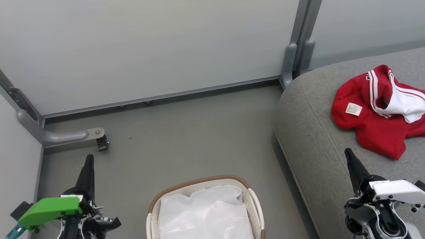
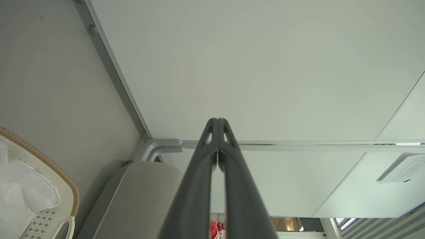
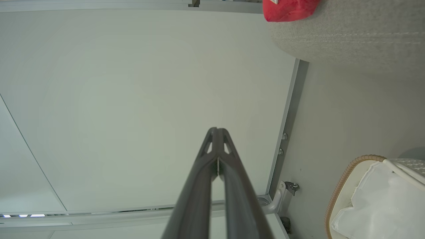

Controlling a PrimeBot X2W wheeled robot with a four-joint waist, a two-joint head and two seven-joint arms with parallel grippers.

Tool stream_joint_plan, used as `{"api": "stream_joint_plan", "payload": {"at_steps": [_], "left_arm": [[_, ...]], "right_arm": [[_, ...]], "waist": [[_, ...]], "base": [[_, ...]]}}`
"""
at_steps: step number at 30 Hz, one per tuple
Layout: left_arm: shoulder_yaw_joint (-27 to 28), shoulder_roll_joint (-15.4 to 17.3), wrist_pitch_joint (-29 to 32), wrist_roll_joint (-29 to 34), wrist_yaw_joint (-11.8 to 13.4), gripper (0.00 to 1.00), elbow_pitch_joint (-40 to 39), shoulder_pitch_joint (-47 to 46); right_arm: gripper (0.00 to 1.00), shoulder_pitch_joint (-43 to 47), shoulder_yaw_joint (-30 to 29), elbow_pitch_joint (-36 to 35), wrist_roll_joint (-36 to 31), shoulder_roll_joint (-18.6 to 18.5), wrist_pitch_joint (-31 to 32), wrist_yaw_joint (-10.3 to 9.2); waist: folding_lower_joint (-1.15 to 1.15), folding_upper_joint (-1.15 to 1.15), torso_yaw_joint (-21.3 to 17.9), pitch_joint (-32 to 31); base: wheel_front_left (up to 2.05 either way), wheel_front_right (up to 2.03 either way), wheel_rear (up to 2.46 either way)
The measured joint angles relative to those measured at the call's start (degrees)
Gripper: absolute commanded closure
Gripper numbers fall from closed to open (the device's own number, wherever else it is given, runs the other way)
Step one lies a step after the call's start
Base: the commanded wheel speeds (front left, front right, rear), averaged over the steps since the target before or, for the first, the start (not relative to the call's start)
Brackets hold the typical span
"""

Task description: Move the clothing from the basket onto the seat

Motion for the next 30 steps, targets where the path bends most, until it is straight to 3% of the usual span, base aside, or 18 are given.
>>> {"api": "stream_joint_plan", "payload": {"at_steps": [30], "left_arm": [[0.0, 0.0, 0.0, 0.0, 0.0, 1.0, -0.01, 0.0]], "right_arm": [[1.0, 0.01, 0.0, 0.0, 0.0, 0.0, 0.0, 0.0]], "waist": [[0.0, 0.0, 0.0, 0.0]], "base": [[0.0, 0.0, 0.0]]}}
